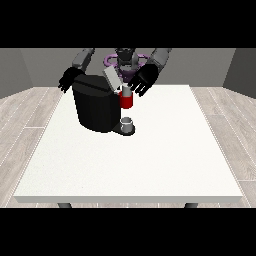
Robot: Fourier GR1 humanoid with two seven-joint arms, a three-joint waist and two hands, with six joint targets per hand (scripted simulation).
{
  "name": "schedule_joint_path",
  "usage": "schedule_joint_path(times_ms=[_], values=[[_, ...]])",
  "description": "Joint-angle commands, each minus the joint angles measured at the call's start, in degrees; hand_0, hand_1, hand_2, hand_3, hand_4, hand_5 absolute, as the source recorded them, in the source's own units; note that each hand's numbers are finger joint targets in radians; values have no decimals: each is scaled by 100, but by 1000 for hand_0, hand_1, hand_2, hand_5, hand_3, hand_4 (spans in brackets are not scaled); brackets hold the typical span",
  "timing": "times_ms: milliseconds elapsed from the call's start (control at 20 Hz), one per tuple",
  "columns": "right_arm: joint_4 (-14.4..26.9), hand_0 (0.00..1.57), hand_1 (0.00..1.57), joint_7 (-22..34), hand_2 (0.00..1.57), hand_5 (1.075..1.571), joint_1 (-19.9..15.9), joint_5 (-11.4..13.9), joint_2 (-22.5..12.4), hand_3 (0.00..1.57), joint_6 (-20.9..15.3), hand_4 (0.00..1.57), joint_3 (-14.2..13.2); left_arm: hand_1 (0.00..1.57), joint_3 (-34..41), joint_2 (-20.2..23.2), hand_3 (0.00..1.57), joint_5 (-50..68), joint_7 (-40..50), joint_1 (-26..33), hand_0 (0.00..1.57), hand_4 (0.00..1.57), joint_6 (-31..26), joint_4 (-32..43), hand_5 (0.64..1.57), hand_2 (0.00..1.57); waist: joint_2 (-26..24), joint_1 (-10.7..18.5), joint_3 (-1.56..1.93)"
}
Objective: Insert the coffee pod into the coffee machine and close the lid
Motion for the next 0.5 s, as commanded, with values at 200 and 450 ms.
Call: schedule_joint_path(times_ms=[200, 450], values=[[-99, 0, 0, 381, 0, 1571, -155, -34, -51, 0, -38, 403, -18, 1220, 2, -210, 1152, -15, 105, 119, 1220, 467, -55, 142, 1571, 1252, -95, -7, -7], [-51, 0, 0, 332, 0, 1571, -146, -62, -116, 0, 30, 380, -61, 1129, -45, -156, 1028, -122, 11, 87, 1129, 443, -3, 84, 1571, 1167, 18, -39, -7]])
